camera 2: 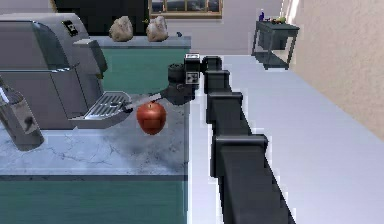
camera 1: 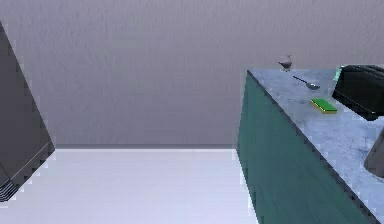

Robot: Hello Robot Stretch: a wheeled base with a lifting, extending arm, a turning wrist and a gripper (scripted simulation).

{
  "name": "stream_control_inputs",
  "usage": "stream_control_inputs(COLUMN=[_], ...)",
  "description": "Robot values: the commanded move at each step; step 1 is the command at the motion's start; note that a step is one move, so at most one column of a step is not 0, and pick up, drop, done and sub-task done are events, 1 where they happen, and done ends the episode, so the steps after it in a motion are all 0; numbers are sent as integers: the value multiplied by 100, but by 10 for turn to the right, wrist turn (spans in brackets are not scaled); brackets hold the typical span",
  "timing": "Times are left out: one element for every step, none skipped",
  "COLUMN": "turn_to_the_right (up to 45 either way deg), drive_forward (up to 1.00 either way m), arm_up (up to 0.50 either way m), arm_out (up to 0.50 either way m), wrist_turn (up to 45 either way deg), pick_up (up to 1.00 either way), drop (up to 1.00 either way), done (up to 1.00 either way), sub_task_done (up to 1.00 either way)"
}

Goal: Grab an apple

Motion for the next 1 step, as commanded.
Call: stream_control_inputs(turn_to_the_right=[0], drive_forward=[0], arm_up=[0], arm_out=[0], wrist_turn=[60], pick_up=[0], drop=[0], done=[0], sub_task_done=[0])
